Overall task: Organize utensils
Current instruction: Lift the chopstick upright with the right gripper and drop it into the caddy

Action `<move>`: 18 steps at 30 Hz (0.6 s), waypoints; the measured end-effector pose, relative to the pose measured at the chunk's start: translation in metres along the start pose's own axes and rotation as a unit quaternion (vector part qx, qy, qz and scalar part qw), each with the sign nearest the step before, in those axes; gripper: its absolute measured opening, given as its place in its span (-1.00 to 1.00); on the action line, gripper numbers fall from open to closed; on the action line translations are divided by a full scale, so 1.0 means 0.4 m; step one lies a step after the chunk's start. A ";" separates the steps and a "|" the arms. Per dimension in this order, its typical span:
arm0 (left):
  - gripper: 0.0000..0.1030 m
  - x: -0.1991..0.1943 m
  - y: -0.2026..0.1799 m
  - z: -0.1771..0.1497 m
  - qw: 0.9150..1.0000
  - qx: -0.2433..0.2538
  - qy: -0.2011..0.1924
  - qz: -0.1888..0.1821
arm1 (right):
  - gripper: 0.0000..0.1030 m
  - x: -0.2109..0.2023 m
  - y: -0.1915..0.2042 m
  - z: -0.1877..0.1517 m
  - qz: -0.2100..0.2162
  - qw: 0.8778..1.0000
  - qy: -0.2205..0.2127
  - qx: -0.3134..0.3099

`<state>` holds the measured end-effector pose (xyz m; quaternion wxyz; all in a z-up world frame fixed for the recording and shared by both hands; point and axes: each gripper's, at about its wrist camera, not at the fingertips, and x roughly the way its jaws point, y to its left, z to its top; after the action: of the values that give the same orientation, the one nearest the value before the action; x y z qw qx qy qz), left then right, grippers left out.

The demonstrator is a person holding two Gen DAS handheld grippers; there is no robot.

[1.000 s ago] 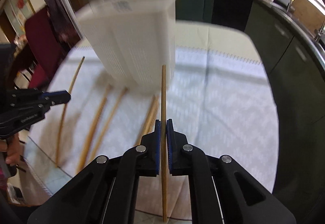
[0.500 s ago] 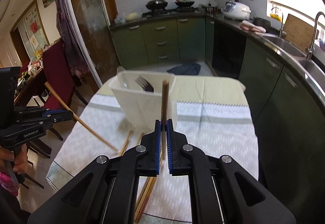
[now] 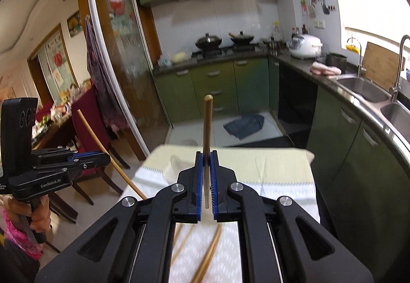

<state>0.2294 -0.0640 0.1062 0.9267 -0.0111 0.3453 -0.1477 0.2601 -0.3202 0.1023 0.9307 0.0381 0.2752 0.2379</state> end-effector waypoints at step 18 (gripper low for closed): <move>-0.89 0.205 0.037 0.100 0.999 -0.011 -0.018 0.039 | -0.87 0.343 -0.016 -0.003 -0.043 0.996 0.082 -0.016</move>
<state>0.3179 -0.0763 0.0828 0.9377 -0.0106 0.3302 -0.1073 0.3629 -0.2624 0.0321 0.9147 -0.0086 0.3483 0.2048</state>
